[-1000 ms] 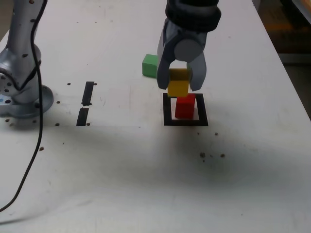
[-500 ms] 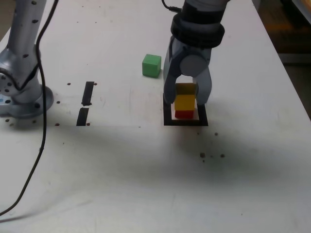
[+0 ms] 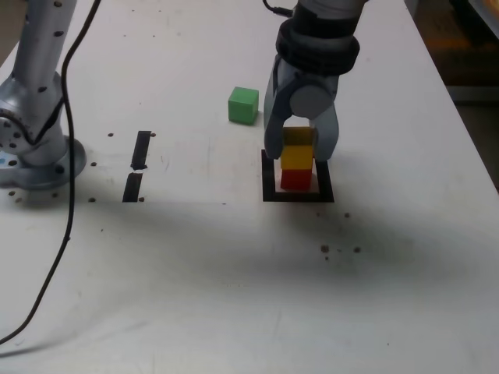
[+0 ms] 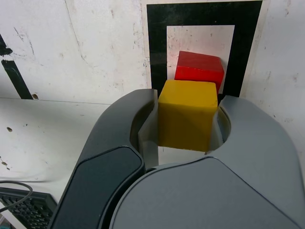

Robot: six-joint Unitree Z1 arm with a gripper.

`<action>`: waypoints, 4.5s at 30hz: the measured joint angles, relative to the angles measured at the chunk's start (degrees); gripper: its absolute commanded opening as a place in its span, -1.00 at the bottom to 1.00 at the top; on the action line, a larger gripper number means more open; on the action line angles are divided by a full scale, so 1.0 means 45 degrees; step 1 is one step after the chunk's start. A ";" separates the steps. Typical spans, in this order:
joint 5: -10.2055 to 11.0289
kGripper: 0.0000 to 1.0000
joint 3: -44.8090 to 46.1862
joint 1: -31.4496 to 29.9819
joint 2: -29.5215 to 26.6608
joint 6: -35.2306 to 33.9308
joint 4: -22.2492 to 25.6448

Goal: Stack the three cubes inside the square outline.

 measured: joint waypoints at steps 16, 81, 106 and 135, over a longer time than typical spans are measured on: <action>0.0117 -0.25 0.0231 0.0001 -0.0001 0.0044 -0.0296; 0.1672 0.58 0.4846 0.4407 -0.4214 0.4687 -0.0876; 0.1914 0.58 0.4775 0.5370 -0.2949 0.7881 -0.1996; 0.1361 0.11 0.5042 0.6245 -0.0501 0.8858 -0.4475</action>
